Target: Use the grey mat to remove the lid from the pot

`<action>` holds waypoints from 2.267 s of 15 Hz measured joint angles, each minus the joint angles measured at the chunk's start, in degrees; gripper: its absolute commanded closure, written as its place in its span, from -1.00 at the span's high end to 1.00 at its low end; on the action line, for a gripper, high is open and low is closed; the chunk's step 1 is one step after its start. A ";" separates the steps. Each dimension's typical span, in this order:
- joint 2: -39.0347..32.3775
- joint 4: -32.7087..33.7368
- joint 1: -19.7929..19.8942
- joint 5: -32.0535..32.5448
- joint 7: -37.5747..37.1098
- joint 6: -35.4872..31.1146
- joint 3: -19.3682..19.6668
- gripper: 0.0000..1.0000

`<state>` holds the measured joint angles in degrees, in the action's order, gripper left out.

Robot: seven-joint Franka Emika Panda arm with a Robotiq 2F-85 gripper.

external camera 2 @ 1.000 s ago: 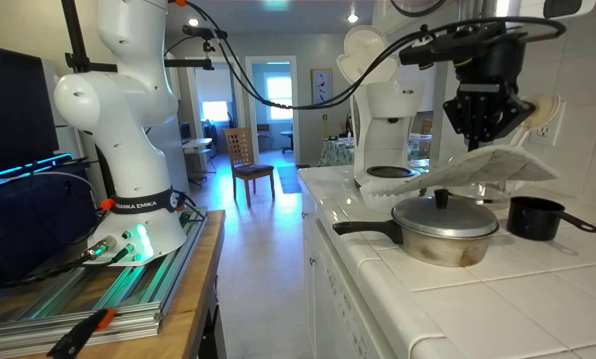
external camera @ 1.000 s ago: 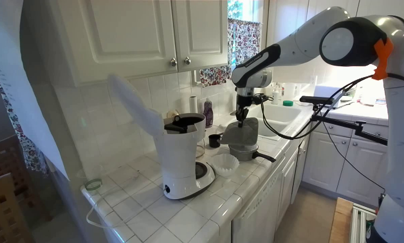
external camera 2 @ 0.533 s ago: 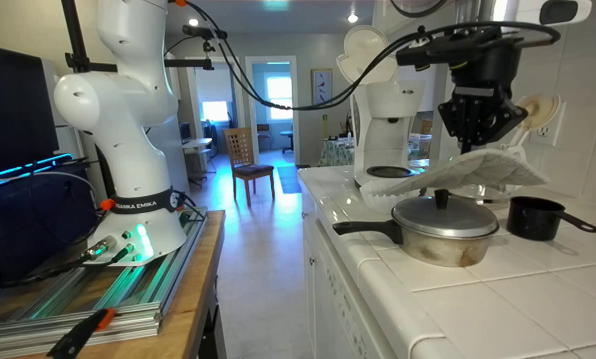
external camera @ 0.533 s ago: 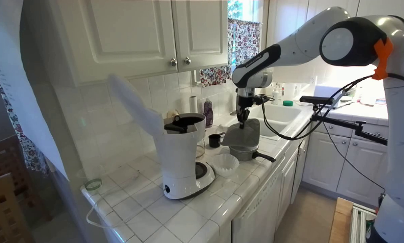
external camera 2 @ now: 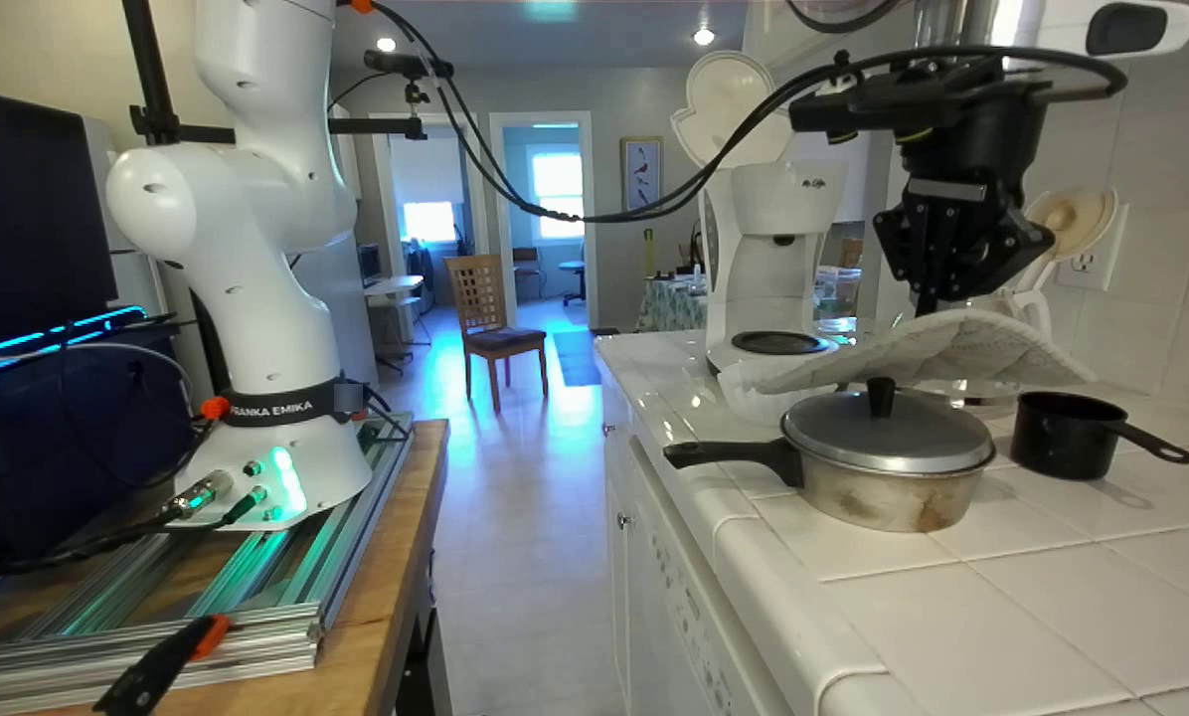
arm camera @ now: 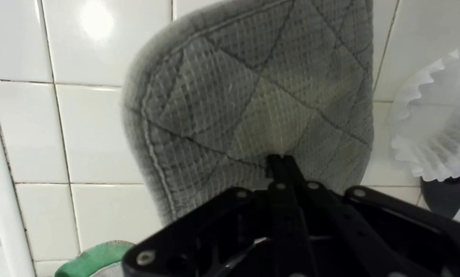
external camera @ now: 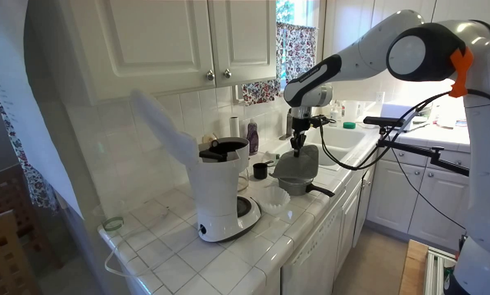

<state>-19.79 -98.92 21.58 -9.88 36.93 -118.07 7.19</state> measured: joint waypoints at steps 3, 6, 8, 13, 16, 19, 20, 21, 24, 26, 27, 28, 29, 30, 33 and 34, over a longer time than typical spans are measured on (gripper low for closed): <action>-1.26 1.27 0.22 -0.05 -0.01 0.18 0.01 -1.00; -2.77 3.17 0.32 -0.10 -0.01 1.11 0.00 -1.00; -3.68 4.52 0.33 -0.10 -0.01 1.96 -0.01 -1.00; -5.51 7.15 0.31 -0.10 -0.01 3.88 -0.29 -1.00; -6.50 8.35 0.18 -0.08 -0.01 5.25 -0.47 -1.00; -7.35 9.32 0.02 -0.06 -0.04 6.25 -0.48 -1.00; -7.60 9.60 0.02 -0.06 -0.04 6.41 -0.48 -1.00; -7.84 9.87 0.03 -0.06 -0.05 6.45 -0.48 -1.00; -8.36 10.39 0.02 -0.05 -0.05 6.47 -0.48 -1.00; -8.65 10.76 0.02 0.01 -0.06 6.55 -0.48 -1.00; -8.72 10.82 0.02 0.03 -0.06 6.57 -0.48 -1.00; -8.75 10.83 0.00 0.05 -0.06 6.57 -0.48 -1.00; -8.76 10.85 -0.01 0.08 -0.06 6.57 -0.48 -1.00; -8.78 10.86 -0.04 0.13 -0.06 6.57 -0.48 -1.00; -8.82 10.86 -0.20 0.41 -0.08 6.66 -0.49 -1.00; -8.83 10.86 -0.27 0.47 -0.08 6.74 -0.50 -1.00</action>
<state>-28.63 -88.06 21.31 -9.41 36.86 -111.33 6.69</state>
